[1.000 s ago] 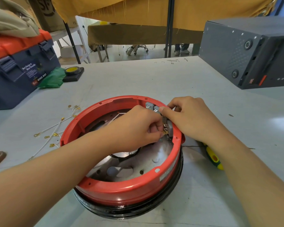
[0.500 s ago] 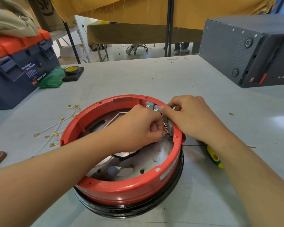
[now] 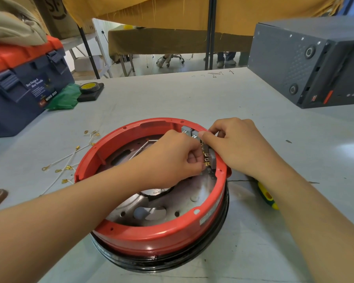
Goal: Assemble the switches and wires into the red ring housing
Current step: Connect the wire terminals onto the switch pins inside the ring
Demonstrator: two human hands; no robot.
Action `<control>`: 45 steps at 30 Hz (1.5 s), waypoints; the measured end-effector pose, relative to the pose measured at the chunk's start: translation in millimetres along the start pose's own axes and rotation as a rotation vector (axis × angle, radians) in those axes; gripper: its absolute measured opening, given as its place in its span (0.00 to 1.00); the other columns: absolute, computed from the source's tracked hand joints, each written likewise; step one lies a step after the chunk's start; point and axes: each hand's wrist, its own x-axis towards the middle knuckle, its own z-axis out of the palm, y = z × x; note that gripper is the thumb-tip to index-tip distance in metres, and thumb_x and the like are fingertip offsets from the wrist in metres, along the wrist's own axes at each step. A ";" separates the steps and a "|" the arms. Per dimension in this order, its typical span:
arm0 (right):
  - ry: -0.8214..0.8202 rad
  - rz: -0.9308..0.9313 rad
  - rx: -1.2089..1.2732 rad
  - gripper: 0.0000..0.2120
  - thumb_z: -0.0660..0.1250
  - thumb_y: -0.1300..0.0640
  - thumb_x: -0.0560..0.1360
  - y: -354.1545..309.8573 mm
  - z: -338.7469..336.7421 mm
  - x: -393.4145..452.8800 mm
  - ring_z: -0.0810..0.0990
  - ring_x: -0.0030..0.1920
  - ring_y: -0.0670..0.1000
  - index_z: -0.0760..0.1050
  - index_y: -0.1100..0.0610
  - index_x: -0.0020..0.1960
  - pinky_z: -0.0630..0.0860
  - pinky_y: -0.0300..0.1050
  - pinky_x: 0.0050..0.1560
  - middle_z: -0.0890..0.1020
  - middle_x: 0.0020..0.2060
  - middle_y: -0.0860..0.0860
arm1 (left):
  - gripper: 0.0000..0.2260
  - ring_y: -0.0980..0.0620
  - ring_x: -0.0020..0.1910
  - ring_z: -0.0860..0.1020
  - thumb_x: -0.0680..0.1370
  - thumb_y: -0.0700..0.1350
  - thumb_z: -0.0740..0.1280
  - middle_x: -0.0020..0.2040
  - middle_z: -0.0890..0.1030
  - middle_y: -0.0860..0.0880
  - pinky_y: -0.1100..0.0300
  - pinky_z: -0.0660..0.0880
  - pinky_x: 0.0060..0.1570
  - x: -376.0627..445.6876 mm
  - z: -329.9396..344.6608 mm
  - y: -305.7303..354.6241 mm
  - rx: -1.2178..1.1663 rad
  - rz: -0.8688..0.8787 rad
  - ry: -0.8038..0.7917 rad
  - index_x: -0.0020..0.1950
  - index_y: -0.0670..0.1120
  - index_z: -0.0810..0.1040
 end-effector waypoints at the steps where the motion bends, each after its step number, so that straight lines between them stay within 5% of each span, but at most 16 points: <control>1: 0.002 0.000 0.002 0.17 0.63 0.44 0.75 -0.1 -0.1 -0.1 0.77 0.36 0.50 0.80 0.57 0.44 0.70 0.40 0.35 0.79 0.33 0.52 | 0.05 0.56 0.30 0.72 0.72 0.40 0.66 0.31 0.79 0.48 0.66 0.69 0.35 0.1 0.2 0.2 -0.001 -0.003 -0.001 0.38 0.41 0.79; 9: 0.012 -0.015 -0.006 0.17 0.63 0.45 0.75 -1.7 0.1 -0.9 0.77 0.38 0.52 0.80 0.59 0.44 0.71 0.45 0.38 0.79 0.34 0.54 | 0.04 0.56 0.31 0.76 0.72 0.40 0.67 0.30 0.79 0.50 0.62 0.73 0.37 0.1 3.2 1.8 -0.009 -0.031 0.022 0.37 0.43 0.79; 21: -0.011 -0.013 0.004 0.17 0.63 0.44 0.75 -0.3 -0.7 0.5 0.77 0.37 0.51 0.80 0.57 0.44 0.68 0.41 0.33 0.78 0.33 0.53 | 0.02 0.60 0.31 0.73 0.72 0.46 0.72 0.30 0.77 0.54 0.69 0.67 0.32 -1.3 -6.4 -5.9 -0.076 -0.019 -0.053 0.41 0.48 0.82; 28: -0.018 -0.009 0.013 0.17 0.62 0.43 0.76 0.8 -0.1 0.4 0.77 0.36 0.50 0.79 0.57 0.45 0.70 0.41 0.34 0.79 0.34 0.53 | 0.06 0.61 0.39 0.75 0.75 0.42 0.68 0.39 0.80 0.59 0.74 0.66 0.37 -4.0 -15.0 -12.5 -0.051 0.062 -0.057 0.45 0.50 0.84; 41: -0.025 -0.010 0.008 0.17 0.62 0.43 0.76 1.2 -0.7 0.5 0.77 0.35 0.51 0.79 0.57 0.44 0.71 0.43 0.34 0.79 0.33 0.53 | 0.04 0.70 0.37 0.72 0.75 0.39 0.69 0.39 0.75 0.57 0.78 0.63 0.42 0.9 -13.8 -15.4 0.075 0.215 -0.049 0.45 0.45 0.84; 45: -0.027 -0.005 0.016 0.17 0.62 0.43 0.76 1.0 -1.1 0.5 0.77 0.35 0.49 0.79 0.56 0.45 0.69 0.40 0.32 0.78 0.33 0.52 | 0.05 0.64 0.39 0.72 0.75 0.39 0.68 0.41 0.80 0.53 0.77 0.64 0.42 0.6 -13.2 -16.1 0.074 0.234 -0.055 0.46 0.44 0.84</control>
